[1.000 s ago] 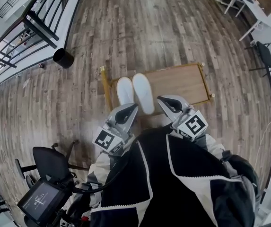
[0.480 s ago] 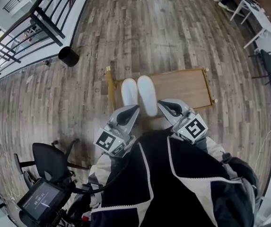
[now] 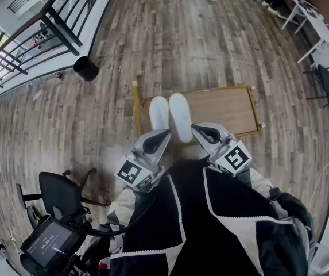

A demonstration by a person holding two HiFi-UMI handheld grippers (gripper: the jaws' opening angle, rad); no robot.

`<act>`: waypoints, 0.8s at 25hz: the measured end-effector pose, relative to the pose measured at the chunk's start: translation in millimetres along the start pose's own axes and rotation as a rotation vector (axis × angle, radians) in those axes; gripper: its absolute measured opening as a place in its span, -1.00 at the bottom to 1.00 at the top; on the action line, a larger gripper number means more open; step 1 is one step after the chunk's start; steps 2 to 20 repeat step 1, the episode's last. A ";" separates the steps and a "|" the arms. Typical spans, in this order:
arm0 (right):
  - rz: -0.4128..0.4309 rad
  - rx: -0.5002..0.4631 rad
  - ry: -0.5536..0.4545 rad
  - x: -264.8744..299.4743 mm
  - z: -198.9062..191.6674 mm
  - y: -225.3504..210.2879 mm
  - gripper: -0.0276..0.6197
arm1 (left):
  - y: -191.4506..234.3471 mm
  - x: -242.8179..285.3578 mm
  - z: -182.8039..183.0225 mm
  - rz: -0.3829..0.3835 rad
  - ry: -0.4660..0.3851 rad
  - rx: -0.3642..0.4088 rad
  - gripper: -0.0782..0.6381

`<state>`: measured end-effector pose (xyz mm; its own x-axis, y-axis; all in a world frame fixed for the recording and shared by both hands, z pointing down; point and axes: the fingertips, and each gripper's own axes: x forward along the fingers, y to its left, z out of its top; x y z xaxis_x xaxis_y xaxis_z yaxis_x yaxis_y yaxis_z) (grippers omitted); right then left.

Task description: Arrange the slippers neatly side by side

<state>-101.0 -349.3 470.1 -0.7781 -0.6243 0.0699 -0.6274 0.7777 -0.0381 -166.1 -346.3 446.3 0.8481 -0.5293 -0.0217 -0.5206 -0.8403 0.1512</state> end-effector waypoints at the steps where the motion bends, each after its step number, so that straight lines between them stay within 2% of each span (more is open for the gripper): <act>1: 0.001 0.000 -0.001 0.4 0.0 0.6 -0.91 | 0.3 -0.5 0.0 0.001 0.000 -0.001 -0.73; 20: 0.001 0.000 -0.001 0.4 0.0 0.6 -0.91 | 0.3 -0.5 0.0 0.001 0.000 -0.001 -0.73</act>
